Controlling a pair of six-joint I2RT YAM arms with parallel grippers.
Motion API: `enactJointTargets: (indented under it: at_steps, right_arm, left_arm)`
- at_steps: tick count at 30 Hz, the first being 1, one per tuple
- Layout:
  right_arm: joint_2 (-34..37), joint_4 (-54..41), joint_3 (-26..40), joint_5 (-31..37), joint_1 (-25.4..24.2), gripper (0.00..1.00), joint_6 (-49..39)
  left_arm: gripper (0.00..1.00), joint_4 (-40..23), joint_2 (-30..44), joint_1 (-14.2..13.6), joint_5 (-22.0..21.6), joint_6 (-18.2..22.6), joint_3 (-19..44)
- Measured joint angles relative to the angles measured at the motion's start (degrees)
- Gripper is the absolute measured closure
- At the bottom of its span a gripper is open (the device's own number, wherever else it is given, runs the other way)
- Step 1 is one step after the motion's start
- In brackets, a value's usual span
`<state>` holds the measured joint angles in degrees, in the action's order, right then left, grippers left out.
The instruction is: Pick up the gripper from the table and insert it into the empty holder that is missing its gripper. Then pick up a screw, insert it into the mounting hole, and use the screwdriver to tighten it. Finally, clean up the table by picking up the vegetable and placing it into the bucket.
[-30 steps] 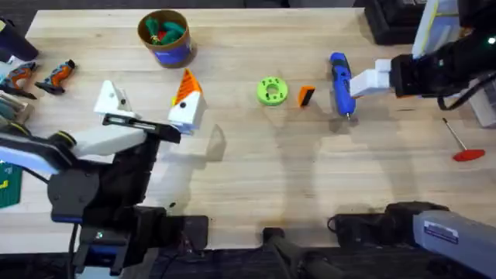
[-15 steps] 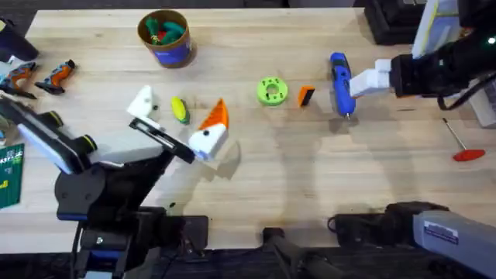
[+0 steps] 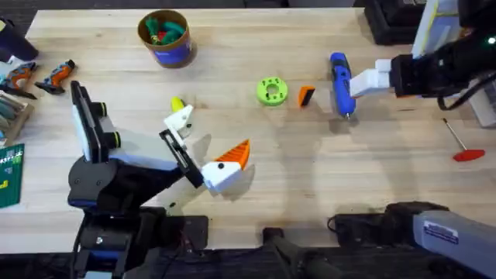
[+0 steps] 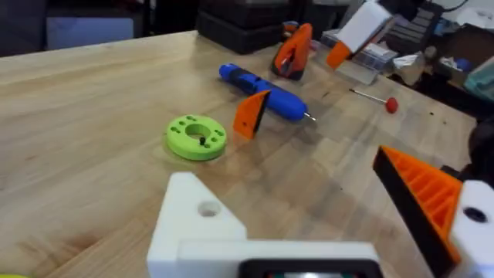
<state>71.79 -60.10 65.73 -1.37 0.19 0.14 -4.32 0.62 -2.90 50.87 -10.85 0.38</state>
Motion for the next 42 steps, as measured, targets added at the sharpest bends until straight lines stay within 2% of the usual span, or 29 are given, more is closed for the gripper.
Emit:
enactJointTargets:
  at_steps: [3, 10, 23, 32, 42]
  right_arm:
    - [0.02, 0.0, 0.0, -0.02, 0.0, 0.012, 0.0]
    - [0.0, 0.02, 0.0, 0.0, 0.0, 0.014, 0.0]
    - [0.0, 0.0, 0.0, 0.0, 0.0, 0.012, 0.02]
    - [0.0, 0.0, 0.0, 0.0, 0.0, 0.01, 0.01]
    - [0.02, 0.0, 0.0, 0.0, 0.0, 0.012, 0.0]
  left_arm:
    - [0.015, -0.56, 0.0, 0.0, 1.8, 0.73, 0.09]
    - [0.015, -1.49, 0.0, 0.0, 7.26, 7.46, 0.22]
    - [0.015, -1.95, 0.0, 0.0, 10.67, 12.5, 0.22]
    - [0.015, -2.03, 0.0, 0.29, 11.13, 13.5, 0.22]
    - [0.015, -2.82, 0.0, 4.62, 15.65, 13.68, 0.22]
